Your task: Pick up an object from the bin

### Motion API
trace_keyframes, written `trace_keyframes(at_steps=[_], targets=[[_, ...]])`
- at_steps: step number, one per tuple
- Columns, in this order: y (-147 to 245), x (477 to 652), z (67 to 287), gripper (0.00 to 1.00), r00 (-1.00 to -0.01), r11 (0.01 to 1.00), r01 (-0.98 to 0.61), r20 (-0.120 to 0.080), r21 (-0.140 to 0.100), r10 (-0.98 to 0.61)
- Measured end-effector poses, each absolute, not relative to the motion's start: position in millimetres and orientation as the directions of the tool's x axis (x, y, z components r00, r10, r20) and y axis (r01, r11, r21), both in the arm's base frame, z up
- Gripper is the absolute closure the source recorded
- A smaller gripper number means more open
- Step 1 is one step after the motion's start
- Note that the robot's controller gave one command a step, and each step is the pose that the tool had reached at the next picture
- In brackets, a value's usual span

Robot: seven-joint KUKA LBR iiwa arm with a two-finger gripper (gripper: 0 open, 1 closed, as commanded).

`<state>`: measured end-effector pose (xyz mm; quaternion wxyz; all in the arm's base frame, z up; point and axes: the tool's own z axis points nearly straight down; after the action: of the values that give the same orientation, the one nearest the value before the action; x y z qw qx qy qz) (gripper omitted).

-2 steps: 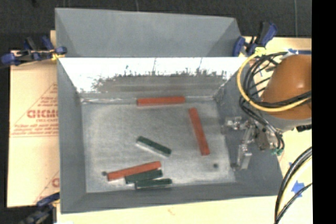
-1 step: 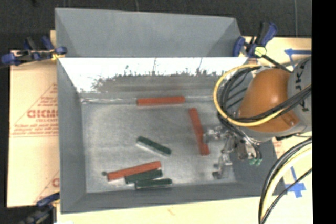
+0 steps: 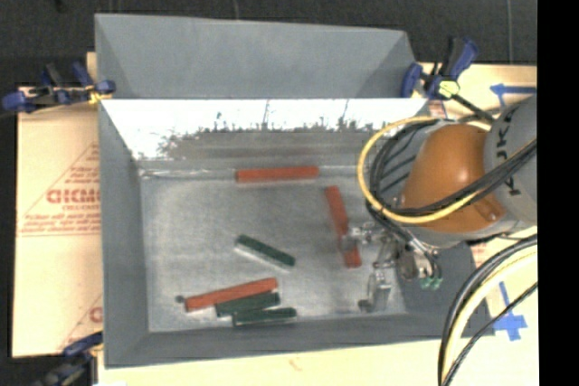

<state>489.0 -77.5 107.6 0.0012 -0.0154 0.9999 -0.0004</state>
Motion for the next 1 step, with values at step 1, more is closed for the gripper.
trace_keyframes(at_steps=[1], targets=[[-89.9,488.9,106.8,0.00,-0.996,0.996,-0.088,-0.001,0.000,-0.088]])
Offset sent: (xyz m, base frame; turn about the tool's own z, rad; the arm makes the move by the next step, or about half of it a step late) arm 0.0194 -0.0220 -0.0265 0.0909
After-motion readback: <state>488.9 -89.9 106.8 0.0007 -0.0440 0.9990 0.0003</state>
